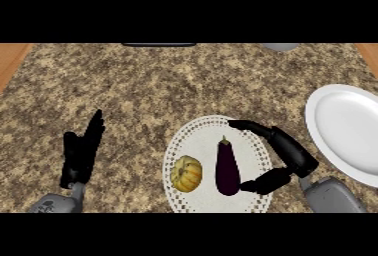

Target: Pick the eggplant from the placemat and place it in the plate

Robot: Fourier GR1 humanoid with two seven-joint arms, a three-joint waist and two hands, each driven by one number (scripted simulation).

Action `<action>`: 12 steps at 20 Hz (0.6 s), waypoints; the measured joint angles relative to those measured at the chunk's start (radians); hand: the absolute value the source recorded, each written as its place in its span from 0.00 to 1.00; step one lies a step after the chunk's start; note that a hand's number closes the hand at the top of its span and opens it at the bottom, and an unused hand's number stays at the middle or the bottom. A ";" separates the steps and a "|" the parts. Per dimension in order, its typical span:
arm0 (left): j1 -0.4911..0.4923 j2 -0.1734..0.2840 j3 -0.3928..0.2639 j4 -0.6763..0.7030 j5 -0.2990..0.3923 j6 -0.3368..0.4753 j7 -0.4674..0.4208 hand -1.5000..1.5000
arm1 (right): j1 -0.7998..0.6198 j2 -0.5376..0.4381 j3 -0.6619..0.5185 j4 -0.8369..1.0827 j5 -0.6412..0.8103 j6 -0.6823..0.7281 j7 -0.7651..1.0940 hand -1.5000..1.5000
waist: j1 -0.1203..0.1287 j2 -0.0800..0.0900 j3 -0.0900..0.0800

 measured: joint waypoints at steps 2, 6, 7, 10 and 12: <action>-0.002 0.000 0.001 -0.003 -0.003 0.001 0.009 0.50 | -0.047 -0.034 0.013 -0.004 0.057 0.015 0.042 0.00 | 0.001 0.000 -0.001; -0.004 -0.006 0.000 -0.018 -0.014 0.009 0.030 0.50 | -0.146 -0.071 0.049 -0.017 0.137 0.084 0.158 0.00 | 0.003 0.001 -0.001; -0.010 -0.001 0.006 -0.021 -0.013 0.006 0.042 0.50 | -0.175 -0.077 0.053 -0.017 0.142 0.115 0.191 0.00 | 0.003 0.001 -0.001; -0.004 -0.011 0.002 -0.016 -0.019 0.001 0.037 0.50 | -0.236 -0.079 0.085 -0.035 0.151 0.213 0.304 0.00 | 0.002 0.000 -0.002; 0.011 -0.008 0.002 -0.033 -0.022 0.000 0.041 0.50 | -0.269 -0.071 0.105 -0.036 0.141 0.285 0.374 0.00 | 0.004 0.000 -0.002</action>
